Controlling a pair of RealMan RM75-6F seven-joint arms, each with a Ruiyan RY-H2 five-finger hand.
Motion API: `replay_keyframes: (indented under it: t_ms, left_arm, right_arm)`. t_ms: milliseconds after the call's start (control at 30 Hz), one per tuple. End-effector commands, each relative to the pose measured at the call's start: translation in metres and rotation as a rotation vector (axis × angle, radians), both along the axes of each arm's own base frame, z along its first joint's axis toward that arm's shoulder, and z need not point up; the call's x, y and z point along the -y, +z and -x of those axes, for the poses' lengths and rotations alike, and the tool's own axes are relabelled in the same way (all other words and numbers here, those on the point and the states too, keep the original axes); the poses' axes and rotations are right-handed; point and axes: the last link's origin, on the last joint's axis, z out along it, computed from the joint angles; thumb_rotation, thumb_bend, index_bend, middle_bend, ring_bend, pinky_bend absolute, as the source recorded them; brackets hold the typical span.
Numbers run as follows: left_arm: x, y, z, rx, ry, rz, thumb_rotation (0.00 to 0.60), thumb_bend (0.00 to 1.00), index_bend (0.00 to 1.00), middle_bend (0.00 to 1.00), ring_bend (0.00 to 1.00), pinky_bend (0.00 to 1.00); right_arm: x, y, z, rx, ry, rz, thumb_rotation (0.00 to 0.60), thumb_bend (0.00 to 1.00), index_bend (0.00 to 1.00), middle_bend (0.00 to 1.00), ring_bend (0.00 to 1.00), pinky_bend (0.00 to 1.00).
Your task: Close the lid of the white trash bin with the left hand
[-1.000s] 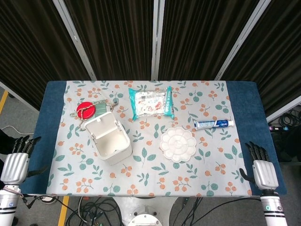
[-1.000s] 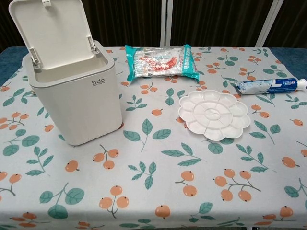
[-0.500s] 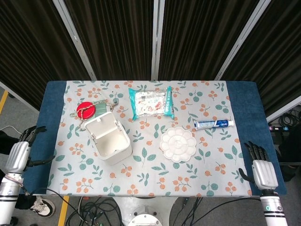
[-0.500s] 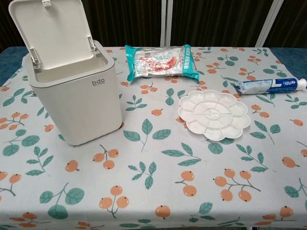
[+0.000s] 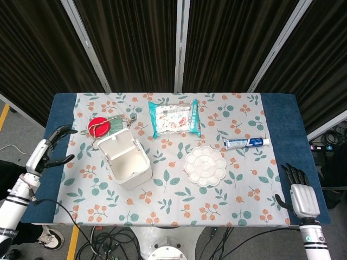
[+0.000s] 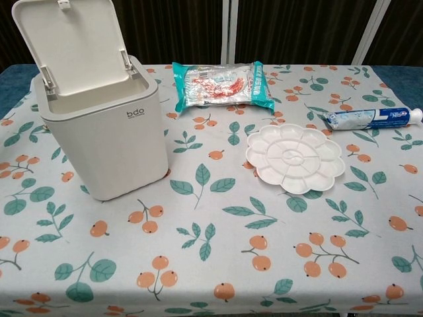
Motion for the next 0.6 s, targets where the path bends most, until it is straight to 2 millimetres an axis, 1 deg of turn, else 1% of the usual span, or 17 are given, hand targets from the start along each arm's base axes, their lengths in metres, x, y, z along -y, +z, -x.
replay_keyframes:
  t_ms: [33, 267, 600]
  left_arm:
    - [-0.016, -0.003, -0.019, 0.054, -0.078, 0.112, 0.386, 0.0, 0.14, 0.22, 0.06, 0.08]
    - [-0.014, -0.011, -0.036, 0.056, -0.152, 0.169, 0.387, 0.0, 0.14, 0.23, 0.06, 0.09]
    - [-0.004, -0.021, -0.06, -0.013, -0.264, 0.205, 0.389, 0.0, 0.14, 0.23, 0.06, 0.09]
  right_arm:
    - [0.0, 0.0, 0.0, 0.0, -0.001, -0.001, 0.6, 0.2, 0.0, 0.0, 0.0, 0.0]
    - [0.001, -0.003, 0.001, 0.0, -0.001, -0.009, 0.6, 0.2, 0.0, 0.0, 0.0, 0.0]
    - [0.001, -0.003, 0.002, 0.0, -0.005, -0.008, 0.6, 0.2, 0.0, 0.0, 0.0, 0.0]
